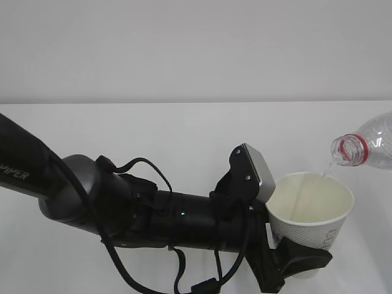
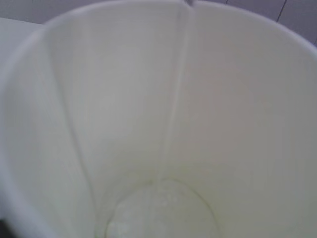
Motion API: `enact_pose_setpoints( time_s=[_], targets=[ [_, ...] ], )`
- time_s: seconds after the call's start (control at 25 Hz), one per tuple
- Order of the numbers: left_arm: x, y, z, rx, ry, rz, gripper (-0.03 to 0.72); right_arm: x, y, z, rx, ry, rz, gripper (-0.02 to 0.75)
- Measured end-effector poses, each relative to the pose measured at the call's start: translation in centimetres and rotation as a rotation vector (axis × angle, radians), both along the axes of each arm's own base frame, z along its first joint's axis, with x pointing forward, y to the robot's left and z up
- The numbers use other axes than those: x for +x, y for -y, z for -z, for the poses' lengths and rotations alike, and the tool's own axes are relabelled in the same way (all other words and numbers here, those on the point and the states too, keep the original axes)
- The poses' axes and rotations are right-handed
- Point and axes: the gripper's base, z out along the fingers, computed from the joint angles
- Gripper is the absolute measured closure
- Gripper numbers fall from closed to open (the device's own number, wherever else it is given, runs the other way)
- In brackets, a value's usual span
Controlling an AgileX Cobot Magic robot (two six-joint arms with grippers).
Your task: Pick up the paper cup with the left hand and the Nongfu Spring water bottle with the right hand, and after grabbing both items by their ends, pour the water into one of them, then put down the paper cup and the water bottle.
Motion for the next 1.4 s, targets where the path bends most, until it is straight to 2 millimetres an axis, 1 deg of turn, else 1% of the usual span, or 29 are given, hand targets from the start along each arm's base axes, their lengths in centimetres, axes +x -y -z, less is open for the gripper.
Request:
enact_pose_setpoints(
  time_s=[1.4],
  targets=[
    [-0.01,-0.01,0.02,0.002,0.001,0.001,0.144,0.05,0.07,-0.19,-0.007,0.018,0.007,0.337]
  ],
)
